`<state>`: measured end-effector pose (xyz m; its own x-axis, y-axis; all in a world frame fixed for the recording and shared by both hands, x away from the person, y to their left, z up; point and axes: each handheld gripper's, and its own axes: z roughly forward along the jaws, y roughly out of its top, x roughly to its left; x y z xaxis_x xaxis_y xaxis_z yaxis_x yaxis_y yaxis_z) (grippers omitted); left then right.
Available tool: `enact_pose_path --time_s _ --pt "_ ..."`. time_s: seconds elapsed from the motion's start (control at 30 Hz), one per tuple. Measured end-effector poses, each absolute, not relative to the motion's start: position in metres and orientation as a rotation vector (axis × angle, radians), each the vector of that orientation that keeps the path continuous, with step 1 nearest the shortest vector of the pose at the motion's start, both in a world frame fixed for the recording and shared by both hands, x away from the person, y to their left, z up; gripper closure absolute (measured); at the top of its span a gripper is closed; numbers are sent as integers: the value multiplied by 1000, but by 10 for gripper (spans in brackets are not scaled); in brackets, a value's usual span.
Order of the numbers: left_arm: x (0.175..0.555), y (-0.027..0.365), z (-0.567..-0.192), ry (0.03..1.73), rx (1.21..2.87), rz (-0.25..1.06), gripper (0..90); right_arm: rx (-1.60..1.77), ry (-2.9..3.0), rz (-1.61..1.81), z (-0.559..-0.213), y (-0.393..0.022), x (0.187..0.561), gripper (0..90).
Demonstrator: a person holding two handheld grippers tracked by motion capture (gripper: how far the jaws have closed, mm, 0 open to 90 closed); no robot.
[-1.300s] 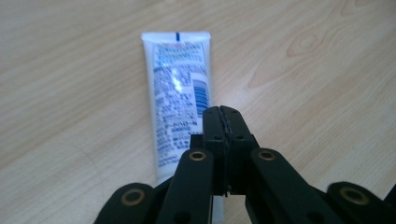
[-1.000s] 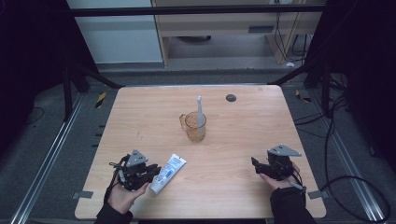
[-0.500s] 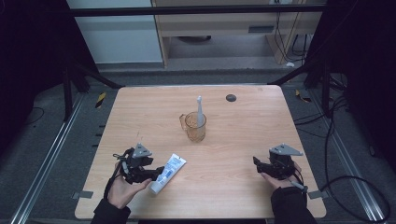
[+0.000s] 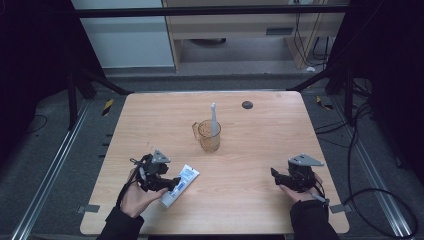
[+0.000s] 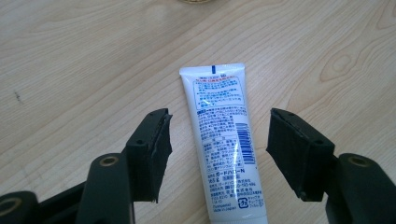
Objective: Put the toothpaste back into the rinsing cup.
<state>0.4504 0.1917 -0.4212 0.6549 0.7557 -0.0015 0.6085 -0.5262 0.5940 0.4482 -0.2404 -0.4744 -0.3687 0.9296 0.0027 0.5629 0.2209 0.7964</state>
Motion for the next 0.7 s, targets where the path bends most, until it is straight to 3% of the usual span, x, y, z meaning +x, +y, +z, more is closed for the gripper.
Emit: enact_pose_path --time_s 0.7 --pt "468 174 -449 1073 2429 252 364 1377 2034 983 -478 -240 450 280"
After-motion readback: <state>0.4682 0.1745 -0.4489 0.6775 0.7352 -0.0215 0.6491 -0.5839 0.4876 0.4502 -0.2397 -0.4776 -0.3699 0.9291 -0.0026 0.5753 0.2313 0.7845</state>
